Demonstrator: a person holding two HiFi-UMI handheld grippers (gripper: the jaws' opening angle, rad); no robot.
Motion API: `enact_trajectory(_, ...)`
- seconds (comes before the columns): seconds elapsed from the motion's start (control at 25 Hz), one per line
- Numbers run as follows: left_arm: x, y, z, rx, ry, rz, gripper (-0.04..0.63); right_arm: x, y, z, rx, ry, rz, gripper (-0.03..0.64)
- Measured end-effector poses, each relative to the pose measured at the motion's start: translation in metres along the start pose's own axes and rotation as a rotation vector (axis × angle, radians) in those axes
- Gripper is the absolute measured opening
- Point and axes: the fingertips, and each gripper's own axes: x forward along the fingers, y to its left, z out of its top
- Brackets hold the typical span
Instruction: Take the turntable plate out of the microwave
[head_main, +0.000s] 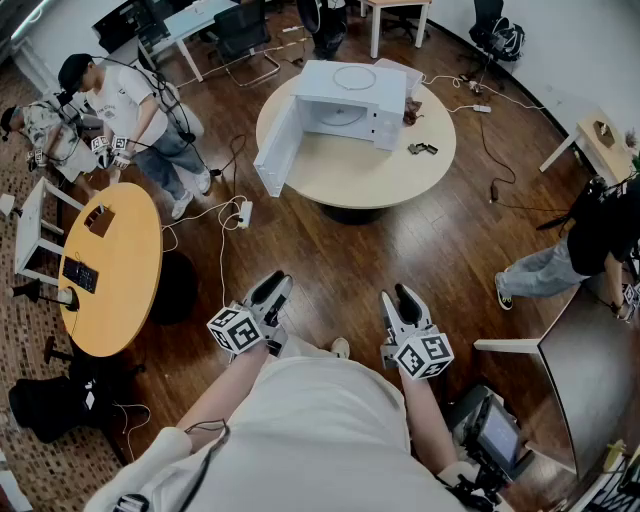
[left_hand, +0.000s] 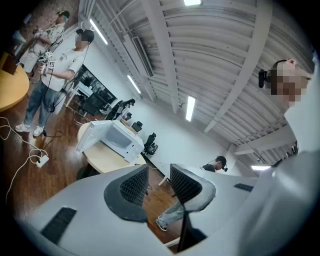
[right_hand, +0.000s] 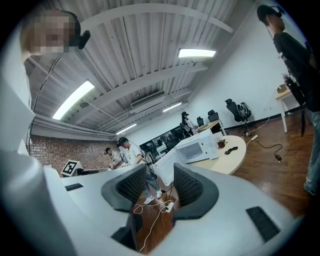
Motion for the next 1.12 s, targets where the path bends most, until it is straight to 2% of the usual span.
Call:
enact_trajectory(0.28, -0.004, 0.002, -0.018, -0.018, 0.005, 0.011, 0.127, -0.006, -0.014, -0.006, 0.023, 0.011, -0.020, 0.156)
enact_trajectory(0.8, 0.014, -0.008, -0.023, 0.001, 0.036, -0.023, 0.127, -0.014, -0.019, -0.007, 0.043, 0.000, -0.055, 0.156)
enact_trajectory(1.12, 0.019, 0.002, -0.026, -0.022, 0.043, -0.005, 0.127, -0.005, -0.026, -0.012, 0.045, 0.023, -0.056, 0.156)
